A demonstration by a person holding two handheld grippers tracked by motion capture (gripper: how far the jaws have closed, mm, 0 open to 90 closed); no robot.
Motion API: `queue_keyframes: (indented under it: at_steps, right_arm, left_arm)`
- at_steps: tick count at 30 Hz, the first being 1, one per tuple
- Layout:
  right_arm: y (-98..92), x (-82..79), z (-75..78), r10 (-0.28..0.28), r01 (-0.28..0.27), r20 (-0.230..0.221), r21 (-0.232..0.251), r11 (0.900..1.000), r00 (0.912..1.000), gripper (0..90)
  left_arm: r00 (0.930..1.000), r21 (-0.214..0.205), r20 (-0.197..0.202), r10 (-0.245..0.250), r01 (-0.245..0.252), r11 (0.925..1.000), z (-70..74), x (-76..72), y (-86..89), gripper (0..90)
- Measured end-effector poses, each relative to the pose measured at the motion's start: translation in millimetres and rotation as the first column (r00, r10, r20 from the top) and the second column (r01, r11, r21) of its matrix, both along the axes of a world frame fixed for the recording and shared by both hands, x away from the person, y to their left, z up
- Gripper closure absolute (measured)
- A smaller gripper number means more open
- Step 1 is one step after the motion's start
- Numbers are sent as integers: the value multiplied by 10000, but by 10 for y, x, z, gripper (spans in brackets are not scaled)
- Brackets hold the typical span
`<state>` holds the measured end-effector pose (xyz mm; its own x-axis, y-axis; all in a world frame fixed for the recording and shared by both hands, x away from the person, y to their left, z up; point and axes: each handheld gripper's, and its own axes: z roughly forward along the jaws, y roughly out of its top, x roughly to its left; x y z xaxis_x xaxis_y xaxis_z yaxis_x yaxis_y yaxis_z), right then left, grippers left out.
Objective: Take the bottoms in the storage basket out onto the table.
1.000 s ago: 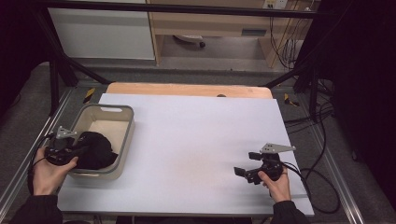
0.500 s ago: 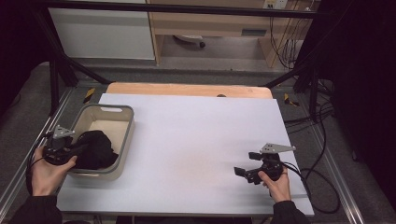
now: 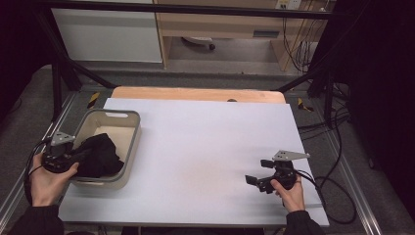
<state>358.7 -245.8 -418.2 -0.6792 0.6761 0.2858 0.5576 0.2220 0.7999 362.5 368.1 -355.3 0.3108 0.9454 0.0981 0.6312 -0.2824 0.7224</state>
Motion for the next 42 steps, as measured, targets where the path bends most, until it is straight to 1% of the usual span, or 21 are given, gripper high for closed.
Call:
queue_keyframes:
  at_steps: [10,17,29,32,42]
  right_arm:
    - [-1,-1,2,-7,7,0,17,10000,10000,6]
    - [-3,-1,4,-15,15,5,21,10000,10000,6]
    - [-1,0,1,-12,12,3,-14,10000,10000,6]
    - [-3,-1,2,-8,8,12,-7,10000,10000,6]
    - [-5,-3,6,-37,37,14,8,10000,10000,6]
  left_arm:
    - [9989,-312,470,14,1,9995,68,-38,-1,765]
    - [9974,-458,717,20,13,9989,109,-57,-11,767]
    - [9924,-771,1230,73,23,9970,194,-82,-43,768]
    - [9912,-779,1322,54,50,9970,220,-85,-55,769]
    - [9881,-1022,1541,-5,164,9946,286,-92,-76,770]
